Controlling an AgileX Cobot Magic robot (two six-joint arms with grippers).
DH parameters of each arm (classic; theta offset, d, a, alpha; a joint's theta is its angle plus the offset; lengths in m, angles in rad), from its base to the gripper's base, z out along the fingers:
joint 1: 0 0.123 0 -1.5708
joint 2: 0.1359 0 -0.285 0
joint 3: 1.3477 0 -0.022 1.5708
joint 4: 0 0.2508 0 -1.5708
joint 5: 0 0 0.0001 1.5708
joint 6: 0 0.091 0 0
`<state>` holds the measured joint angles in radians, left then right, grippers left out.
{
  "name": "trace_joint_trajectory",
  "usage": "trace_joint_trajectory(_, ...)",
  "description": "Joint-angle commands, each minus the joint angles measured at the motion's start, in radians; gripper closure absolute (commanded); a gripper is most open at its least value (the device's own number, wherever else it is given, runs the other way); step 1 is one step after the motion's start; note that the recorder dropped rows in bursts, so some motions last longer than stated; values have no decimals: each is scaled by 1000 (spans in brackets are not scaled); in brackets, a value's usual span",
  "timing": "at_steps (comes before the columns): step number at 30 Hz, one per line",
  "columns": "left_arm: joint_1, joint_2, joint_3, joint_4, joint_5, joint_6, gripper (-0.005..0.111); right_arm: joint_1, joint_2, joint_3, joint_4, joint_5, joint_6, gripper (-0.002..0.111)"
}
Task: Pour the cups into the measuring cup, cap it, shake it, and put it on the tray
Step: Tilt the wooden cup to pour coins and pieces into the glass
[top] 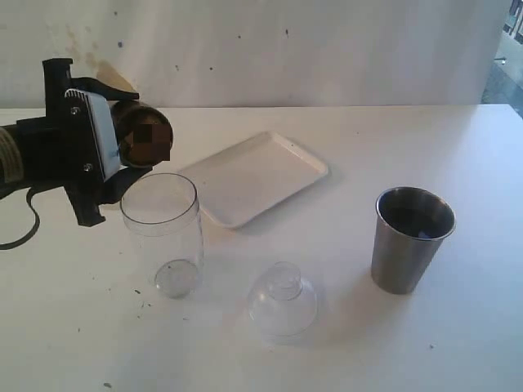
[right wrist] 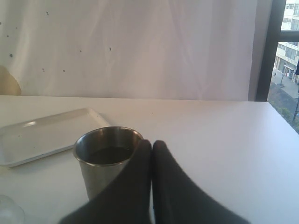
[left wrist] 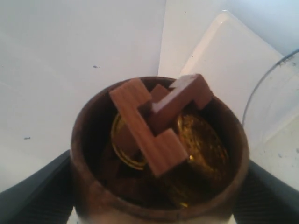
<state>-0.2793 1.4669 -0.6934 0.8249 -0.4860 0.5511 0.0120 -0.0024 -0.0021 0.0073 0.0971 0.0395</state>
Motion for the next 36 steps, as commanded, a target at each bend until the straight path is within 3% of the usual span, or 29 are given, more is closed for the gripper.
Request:
trace_joint_trajectory(1, -3, -1, -6, -7, -21, 58, 107, 8, 2, 2, 0, -14, -1, 108)
trace_joint_trajectory(14, -3, -1, -6, -7, -33, 118, 107, 8, 2, 2, 0, -14, -1, 108)
trace_joint_trajectory(22, -3, -1, -6, -9, -44, 382, 107, 8, 2, 2, 0, -14, -1, 108)
trace_joint_trajectory(36, -24, -1, -6, -13, -27, 493, 107, 8, 2, 2, 0, -14, -1, 108)
